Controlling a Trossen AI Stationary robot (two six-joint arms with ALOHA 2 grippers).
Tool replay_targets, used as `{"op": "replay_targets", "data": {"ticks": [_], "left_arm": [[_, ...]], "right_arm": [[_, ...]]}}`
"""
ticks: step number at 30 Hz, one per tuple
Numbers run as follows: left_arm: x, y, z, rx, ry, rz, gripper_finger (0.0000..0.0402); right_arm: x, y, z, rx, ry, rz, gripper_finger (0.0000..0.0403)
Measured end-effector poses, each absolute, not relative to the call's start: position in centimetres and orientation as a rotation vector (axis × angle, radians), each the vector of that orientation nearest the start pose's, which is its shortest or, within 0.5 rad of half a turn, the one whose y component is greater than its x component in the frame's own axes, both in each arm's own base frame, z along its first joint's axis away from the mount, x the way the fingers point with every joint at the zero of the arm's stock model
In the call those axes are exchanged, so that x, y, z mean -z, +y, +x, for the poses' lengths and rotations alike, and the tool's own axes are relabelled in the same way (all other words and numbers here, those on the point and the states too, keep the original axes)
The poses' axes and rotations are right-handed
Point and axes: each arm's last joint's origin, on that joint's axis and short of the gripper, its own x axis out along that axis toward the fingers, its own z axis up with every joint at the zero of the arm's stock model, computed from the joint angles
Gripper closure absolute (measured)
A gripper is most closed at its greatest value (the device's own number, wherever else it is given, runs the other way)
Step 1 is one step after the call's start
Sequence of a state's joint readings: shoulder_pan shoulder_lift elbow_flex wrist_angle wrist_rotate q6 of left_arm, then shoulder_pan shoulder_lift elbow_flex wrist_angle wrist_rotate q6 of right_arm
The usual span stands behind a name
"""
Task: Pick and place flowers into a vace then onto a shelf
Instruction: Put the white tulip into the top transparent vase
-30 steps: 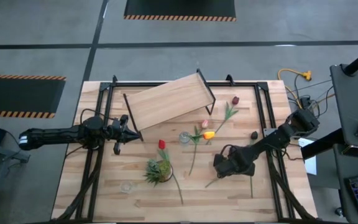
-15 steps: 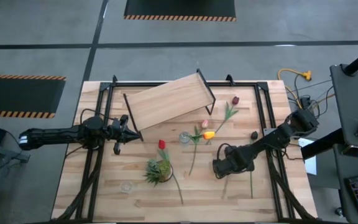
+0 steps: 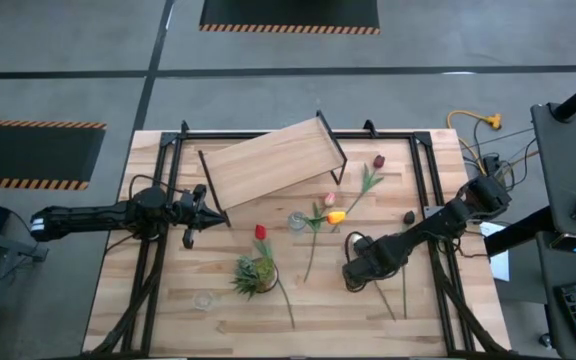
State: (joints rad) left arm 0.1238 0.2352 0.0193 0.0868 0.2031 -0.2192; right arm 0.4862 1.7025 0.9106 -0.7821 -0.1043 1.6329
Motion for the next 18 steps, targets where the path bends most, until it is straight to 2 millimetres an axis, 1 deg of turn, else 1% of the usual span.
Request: {"op": "replay_targets", "data": {"ticks": [2,7,9,12,18], "left_arm": [[-15.9,0.8,11.1,0.065,0.136,-0.24,0.0401],[-15.9,0.8,11.1,0.065,0.136,-0.24,0.0401],[-15.9,0.8,11.1,0.065,0.136,-0.24,0.0401],[-15.9,0.8,11.1,0.065,0.136,-0.24,0.0401],[-15.9,0.8,11.1,0.065,0.136,-0.24,0.0401]], "right_arm": [[-14.2,12.9,23.8,0.805,1.472,0.902,0.0389],[-16.8,13.1,24.4,0.652,1.339,0.781,0.039],[-17.8,13.1,24.5,0.601,1.267,0.696,0.039],[-19.9,13.6,25.0,0.496,1.119,0.585,0.039],[-22.9,14.8,26.5,0.297,0.907,0.352,0.039]]}}
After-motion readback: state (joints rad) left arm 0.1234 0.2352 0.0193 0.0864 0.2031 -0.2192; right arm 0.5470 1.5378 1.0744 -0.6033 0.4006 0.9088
